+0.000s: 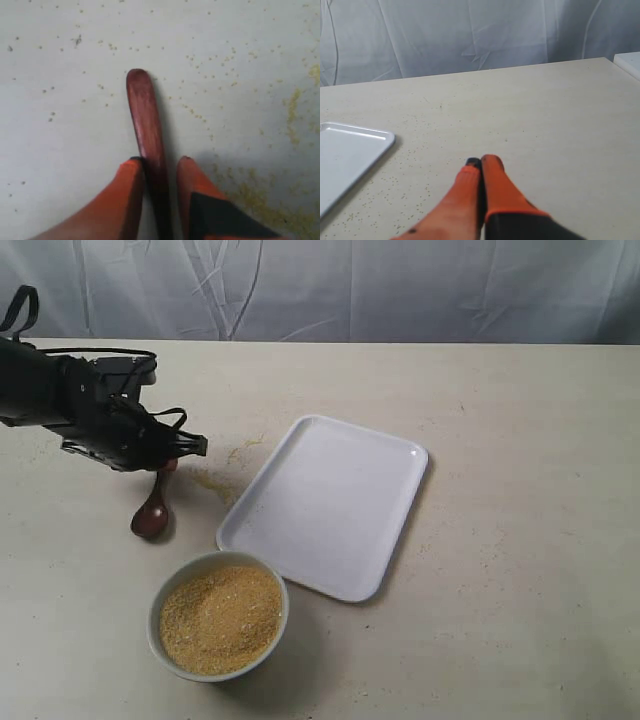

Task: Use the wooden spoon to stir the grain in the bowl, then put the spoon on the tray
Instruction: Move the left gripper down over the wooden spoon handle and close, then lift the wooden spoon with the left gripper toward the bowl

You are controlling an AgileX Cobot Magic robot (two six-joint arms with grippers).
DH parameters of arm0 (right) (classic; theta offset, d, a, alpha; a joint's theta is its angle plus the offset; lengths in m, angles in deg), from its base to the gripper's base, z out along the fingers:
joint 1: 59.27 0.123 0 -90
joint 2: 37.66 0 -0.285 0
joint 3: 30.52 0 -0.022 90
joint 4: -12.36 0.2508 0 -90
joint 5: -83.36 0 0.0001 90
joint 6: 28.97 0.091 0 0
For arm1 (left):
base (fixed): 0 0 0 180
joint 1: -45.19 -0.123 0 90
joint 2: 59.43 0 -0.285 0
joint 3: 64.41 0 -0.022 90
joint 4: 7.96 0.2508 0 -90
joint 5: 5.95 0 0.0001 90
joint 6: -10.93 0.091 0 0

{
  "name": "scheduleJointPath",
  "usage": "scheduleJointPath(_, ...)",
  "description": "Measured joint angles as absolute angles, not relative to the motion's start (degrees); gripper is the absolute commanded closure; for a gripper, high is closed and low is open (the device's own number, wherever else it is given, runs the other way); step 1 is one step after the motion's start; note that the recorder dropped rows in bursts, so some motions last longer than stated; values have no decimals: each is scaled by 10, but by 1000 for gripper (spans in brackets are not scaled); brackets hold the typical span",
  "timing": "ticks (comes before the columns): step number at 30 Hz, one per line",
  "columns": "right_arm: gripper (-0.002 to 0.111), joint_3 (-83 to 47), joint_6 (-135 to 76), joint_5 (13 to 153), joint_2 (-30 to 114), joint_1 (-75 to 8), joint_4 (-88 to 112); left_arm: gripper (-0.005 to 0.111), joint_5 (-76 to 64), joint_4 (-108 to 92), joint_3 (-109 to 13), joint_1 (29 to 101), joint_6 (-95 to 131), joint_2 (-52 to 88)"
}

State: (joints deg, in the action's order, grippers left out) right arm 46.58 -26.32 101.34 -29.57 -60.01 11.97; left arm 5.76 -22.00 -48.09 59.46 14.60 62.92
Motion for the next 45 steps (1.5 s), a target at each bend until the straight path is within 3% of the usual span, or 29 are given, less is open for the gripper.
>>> scheduleJointPath(13, 108, 466, -263, 1013, -296, -600, 120, 82, 59, -181, -481, 595, 146, 629)
scheduleJointPath(20, 108, 466, -263, 1013, -296, -600, 120, 107, 60, -176, -481, 595, 146, 629)
scheduleJointPath(30, 108, 466, -263, 1013, -296, -600, 120, 107, 81, -172, -481, 595, 146, 609)
scheduleJointPath(45, 108, 466, -263, 1013, -296, -600, 120, 107, 160, -296, -450, 620, 146, 374)
